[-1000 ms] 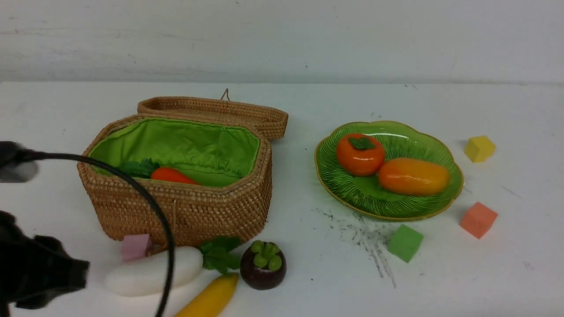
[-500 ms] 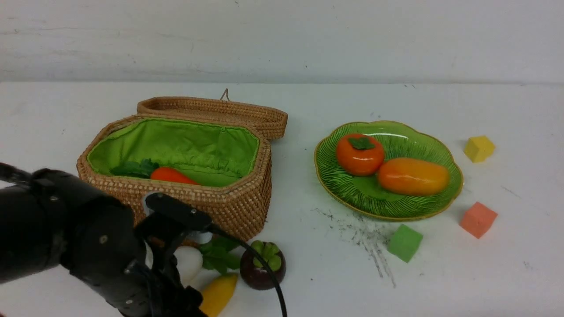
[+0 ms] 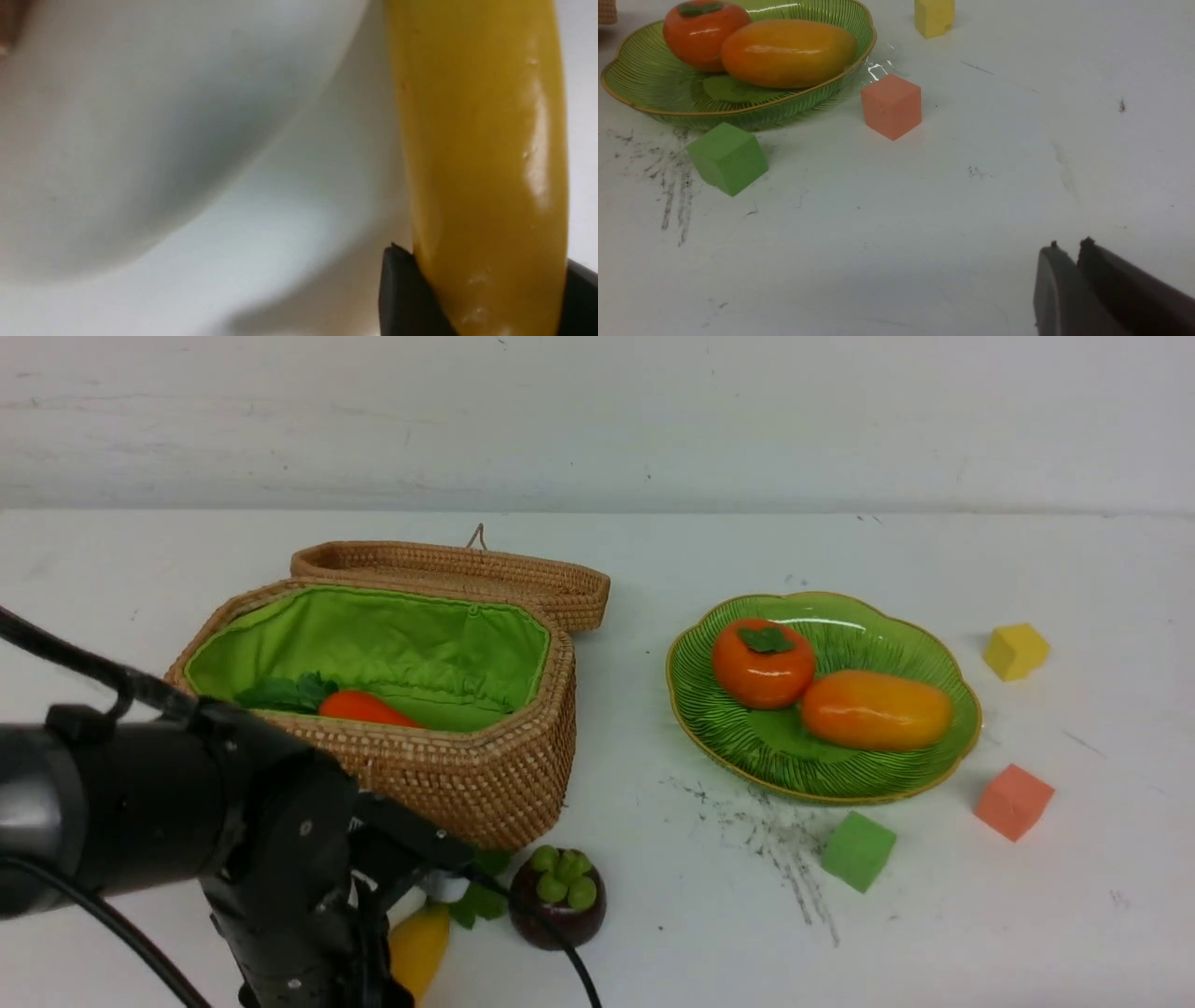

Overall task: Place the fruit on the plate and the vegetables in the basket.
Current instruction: Use the left arm to grab a banana and put it into the right plate

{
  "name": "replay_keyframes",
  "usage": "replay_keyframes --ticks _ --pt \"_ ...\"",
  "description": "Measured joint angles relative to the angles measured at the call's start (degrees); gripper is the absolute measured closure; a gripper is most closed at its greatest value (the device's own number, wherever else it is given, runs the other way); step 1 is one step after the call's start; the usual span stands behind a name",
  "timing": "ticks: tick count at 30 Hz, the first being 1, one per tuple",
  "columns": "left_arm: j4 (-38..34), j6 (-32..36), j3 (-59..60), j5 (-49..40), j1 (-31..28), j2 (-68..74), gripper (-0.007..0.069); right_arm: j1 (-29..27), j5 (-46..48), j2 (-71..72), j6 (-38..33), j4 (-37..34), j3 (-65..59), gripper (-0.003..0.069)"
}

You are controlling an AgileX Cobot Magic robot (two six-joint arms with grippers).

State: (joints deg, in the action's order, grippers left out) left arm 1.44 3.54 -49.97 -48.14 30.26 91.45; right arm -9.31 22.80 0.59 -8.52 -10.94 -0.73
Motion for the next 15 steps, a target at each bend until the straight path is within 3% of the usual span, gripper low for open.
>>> replay_keyframes --ticks 10,15 --pt "-11.7 14.7 -11.3 -17.0 0.0 -3.6 0.0322 0.0 0.0 0.0 0.0 0.0 0.0 0.0570" --pt "-12.6 22.5 -19.7 -21.2 0.0 -3.8 0.0322 0.0 0.0 0.0 0.0 0.0 0.0 0.0564"
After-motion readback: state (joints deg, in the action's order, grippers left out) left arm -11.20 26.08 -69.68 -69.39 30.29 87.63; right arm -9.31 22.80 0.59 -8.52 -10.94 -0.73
